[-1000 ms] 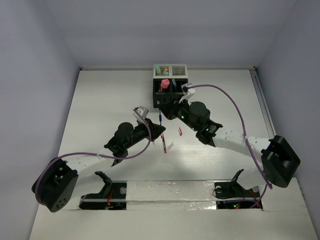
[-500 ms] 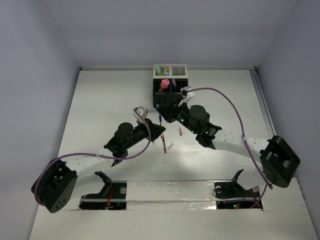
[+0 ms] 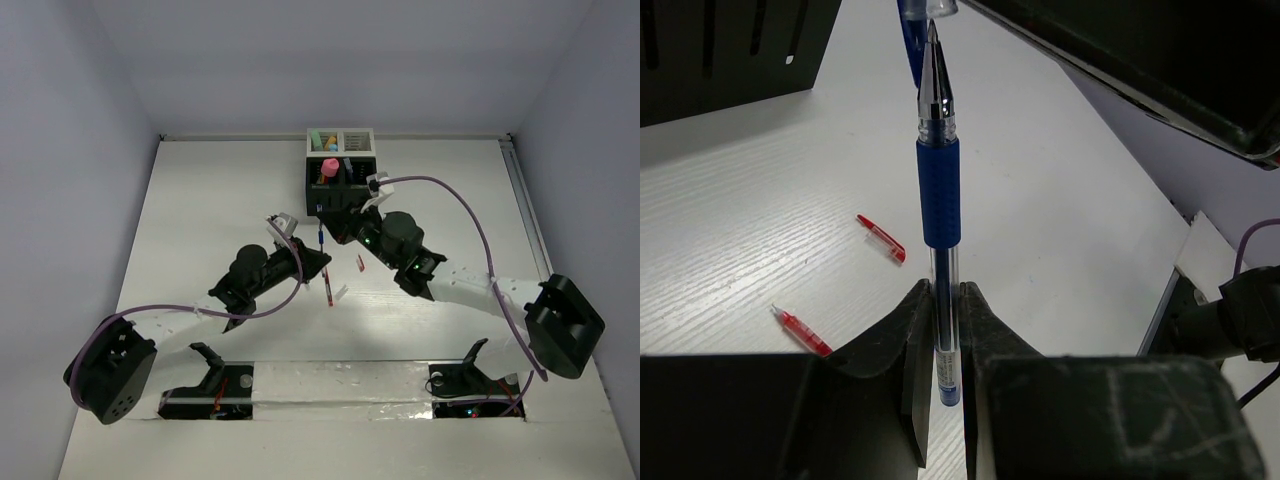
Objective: Sort the stationery into containers
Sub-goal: Close the pen cap on the pen.
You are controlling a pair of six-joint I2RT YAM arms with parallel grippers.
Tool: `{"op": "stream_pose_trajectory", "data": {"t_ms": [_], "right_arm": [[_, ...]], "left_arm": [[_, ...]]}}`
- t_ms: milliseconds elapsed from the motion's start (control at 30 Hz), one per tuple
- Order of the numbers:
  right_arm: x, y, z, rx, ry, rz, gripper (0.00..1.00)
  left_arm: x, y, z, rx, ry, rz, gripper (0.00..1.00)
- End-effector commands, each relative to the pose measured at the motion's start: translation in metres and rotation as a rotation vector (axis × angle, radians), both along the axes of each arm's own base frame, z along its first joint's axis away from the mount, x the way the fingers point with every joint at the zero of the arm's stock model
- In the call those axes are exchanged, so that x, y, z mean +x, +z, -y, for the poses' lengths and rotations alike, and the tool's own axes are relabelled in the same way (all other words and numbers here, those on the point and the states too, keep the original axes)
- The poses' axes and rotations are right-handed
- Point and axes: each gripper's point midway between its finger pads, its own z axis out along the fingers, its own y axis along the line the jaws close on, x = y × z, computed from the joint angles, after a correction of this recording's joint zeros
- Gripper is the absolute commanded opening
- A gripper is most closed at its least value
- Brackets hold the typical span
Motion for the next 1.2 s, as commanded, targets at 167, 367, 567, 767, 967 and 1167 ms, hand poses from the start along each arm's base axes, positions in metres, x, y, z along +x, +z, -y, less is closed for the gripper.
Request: {"op": "stream_pose_trajectory", "data": {"t_ms": [167,367,567,767,967,1167], "right_arm": [[-0.003,0.022,0.005,0.037,-0.017,0.072,0.0],[-0.008,0.011,0.0,0.029,0.02,0.06,0.0],[-0.014,0.006,-0.003,0.014,0.046,0.074,0.0],[-0.024,-0.001,-0.002,-0.001,0.061,0.099,0.0],[-0.029,-0.009,-0.005,-0.029,0.084,0.11,0.0],[-0.028,-0.009,-0.005,-0.035,0.083,0.119,0.0]], "left_arm": [[0.002,0.03,0.003,-0.065,0.001,0.069,0.0],[0.003,0.031,0.002,-0.064,0.007,0.071,0.0],[0.002,0.032,0.001,-0.069,0.008,0.073,0.0],[-0.002,0.045,-0.002,-0.142,-0.02,0.075,0.0],[-0.004,0.05,0.002,-0.159,-0.055,0.081,0.0],[-0.007,0.055,0.006,-0.169,-0.087,0.099,0.0]]}}
